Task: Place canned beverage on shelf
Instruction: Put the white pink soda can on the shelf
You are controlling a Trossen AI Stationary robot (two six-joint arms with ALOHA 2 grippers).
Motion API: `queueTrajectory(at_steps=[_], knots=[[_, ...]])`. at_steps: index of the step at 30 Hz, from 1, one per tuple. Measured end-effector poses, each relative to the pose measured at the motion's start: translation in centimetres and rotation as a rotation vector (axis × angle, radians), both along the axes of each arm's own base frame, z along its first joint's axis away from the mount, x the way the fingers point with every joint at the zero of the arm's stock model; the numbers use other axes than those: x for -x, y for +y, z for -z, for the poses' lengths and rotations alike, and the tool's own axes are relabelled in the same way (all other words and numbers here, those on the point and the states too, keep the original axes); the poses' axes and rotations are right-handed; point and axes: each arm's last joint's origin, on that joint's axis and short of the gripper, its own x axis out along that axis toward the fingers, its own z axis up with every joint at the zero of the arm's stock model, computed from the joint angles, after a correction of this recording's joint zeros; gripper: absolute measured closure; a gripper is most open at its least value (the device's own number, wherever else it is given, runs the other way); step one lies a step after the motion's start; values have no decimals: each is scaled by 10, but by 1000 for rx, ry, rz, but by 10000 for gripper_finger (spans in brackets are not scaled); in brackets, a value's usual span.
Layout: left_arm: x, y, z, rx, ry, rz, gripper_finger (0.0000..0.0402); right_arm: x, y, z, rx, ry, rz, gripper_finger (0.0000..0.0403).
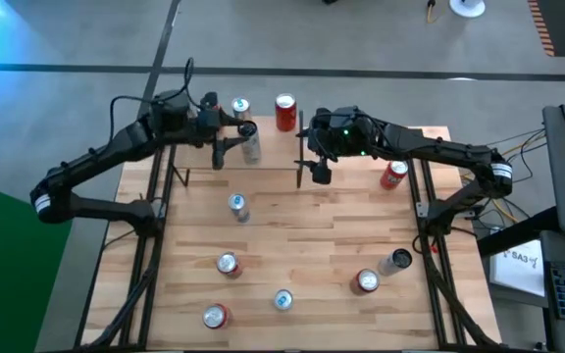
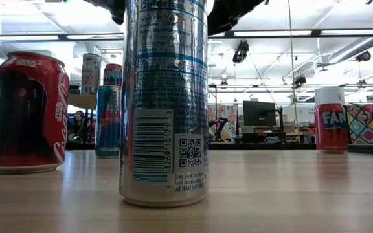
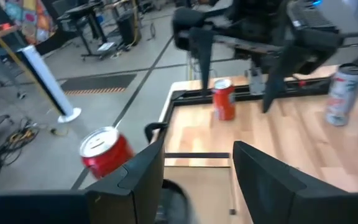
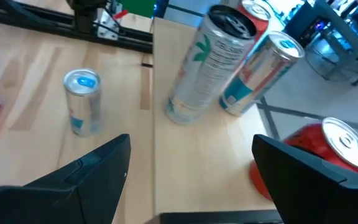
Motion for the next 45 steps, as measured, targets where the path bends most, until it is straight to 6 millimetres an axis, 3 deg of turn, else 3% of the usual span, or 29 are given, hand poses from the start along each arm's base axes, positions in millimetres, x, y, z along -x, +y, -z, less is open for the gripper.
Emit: queueTrajectory(at_steps=[7, 14, 19, 34, 45], knots=[[-8, 21, 4, 65, 74, -30, 179, 4, -11, 1, -19, 1, 36, 77], [-19, 29, 14, 87, 112, -21, 97, 3, -10, 2, -60, 0, 26, 77], [-19, 30, 17, 83, 135, -20, 64, 3, -10, 3, -73, 0, 33, 77], [-25, 41, 31, 103, 161, -30, 61, 3, -10, 4, -91, 8, 42, 77], [-11, 31, 20, 118, 136, -41, 61, 4, -10, 6, -95, 27, 44, 77]])
